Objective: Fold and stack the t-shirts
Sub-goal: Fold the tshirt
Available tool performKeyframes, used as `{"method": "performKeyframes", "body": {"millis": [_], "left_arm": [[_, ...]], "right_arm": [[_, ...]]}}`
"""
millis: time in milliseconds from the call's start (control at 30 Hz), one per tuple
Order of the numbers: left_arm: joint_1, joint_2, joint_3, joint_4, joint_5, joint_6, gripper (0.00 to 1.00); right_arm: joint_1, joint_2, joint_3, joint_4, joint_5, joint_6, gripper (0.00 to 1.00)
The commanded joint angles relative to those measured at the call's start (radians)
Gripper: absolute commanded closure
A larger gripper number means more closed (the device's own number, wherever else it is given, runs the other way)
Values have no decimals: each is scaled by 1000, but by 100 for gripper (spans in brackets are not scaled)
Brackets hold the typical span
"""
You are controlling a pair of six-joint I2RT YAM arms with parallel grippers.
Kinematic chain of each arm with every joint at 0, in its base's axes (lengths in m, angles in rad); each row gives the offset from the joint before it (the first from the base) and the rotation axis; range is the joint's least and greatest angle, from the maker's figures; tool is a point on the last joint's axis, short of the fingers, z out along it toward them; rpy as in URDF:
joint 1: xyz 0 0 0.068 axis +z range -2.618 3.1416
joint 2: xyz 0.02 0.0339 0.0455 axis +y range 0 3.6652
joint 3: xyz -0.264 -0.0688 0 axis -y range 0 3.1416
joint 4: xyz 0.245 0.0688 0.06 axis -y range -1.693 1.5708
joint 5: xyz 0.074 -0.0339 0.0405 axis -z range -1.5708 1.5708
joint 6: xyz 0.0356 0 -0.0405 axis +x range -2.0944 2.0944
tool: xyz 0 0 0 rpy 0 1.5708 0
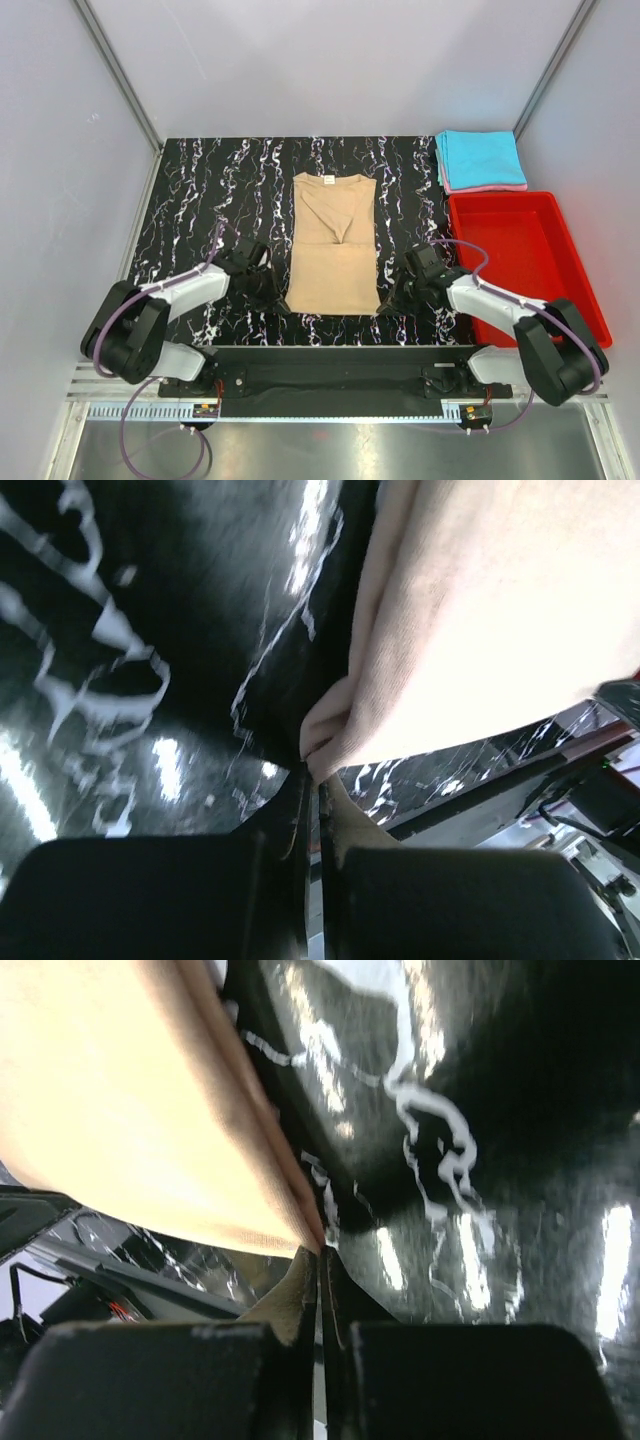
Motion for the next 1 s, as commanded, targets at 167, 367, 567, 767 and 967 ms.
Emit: {"method": "performKeyframes", "body": {"millis": [167, 367, 567, 767, 967], "left_arm": [[-37, -190, -31, -100, -44, -40, 100], [-126, -253, -57, -85, -18, -124, 100], [-200, -369, -68, -157, -79, -202, 100], [-203, -362, -28, -183, -106, -192, 100], [-202, -322, 81, -236, -162, -153, 100]], "right_arm": [[32, -168, -10, -178, 69, -53, 100], [114, -281, -2, -253, 91, 9, 100], [169, -418, 24, -401, 140, 78, 100], [176, -458, 48, -427, 155, 59, 100], [176, -400, 143, -454, 203, -12, 100]]}}
